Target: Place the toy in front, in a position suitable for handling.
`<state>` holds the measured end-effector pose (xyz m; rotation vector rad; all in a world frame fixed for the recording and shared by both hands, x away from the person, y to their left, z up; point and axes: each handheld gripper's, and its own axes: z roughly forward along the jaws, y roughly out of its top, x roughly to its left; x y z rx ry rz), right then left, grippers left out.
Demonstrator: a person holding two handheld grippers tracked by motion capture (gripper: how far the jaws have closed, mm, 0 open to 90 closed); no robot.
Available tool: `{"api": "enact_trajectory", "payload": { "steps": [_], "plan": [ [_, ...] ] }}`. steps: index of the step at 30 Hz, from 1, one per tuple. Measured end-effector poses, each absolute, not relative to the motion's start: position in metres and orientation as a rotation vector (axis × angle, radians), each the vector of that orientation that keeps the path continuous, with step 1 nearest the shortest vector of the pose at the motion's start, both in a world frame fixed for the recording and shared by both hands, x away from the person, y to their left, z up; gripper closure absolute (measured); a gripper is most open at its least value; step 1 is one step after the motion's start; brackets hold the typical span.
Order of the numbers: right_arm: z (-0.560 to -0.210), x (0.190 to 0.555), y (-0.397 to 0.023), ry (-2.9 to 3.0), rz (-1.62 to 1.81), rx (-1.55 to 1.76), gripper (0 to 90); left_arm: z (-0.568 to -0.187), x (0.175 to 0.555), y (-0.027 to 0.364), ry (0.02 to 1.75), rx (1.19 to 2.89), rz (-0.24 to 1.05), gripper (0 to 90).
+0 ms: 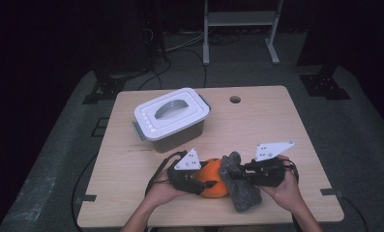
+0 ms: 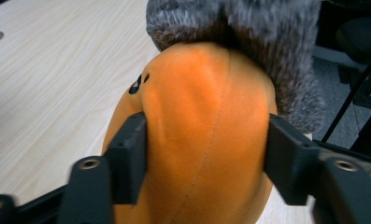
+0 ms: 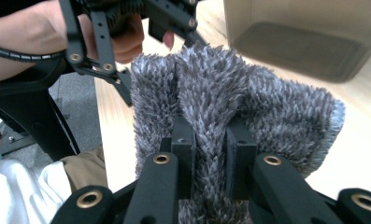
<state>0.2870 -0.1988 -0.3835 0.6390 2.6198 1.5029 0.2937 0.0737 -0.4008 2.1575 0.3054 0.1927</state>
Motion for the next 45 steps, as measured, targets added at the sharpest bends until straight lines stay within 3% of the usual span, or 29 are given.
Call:
{"api": "enact_trajectory", "payload": {
  "steps": [3, 8, 13, 19, 24, 32, 40, 45],
  "plan": [
    [-0.39, 0.29, -0.202, 2.64, 1.505, 0.662, 76.5, -0.403, 0.296, 0.074, 0.314, 2.152, 0.166, 18.5],
    [-0.393, 0.294, -0.209, 2.639, 1.509, 0.693, 76.5, -0.41, 0.301, 0.074, 0.32, 2.176, 0.128, 12.7],
    [-0.398, 0.3, -0.219, 2.635, 1.513, 0.75, 76.3, -0.412, 0.3, 0.076, 0.286, 2.16, 0.138, 32.7],
    [-0.373, 0.289, -0.216, 2.568, 1.584, 0.686, 76.5, -0.407, 0.292, 0.07, 0.241, 2.167, 0.186, 43.5],
    [-0.373, 0.284, -0.196, 2.615, 1.488, 0.61, 76.4, -0.405, 0.288, 0.064, 0.235, 2.193, 0.231, 44.6],
    [-0.389, 0.295, -0.216, 2.625, 1.465, 0.734, 76.4, -0.402, 0.294, 0.071, 0.318, 2.148, 0.244, 46.3],
    [-0.374, 0.291, -0.206, 2.575, 1.481, 0.682, 76.6, -0.393, 0.292, 0.076, 0.342, 2.127, 0.288, 46.6],
    [-0.396, 0.302, -0.207, 2.649, 1.45, 0.76, 76.4, -0.401, 0.29, 0.069, 0.306, 2.175, 0.243, 44.3]
  ]
}}
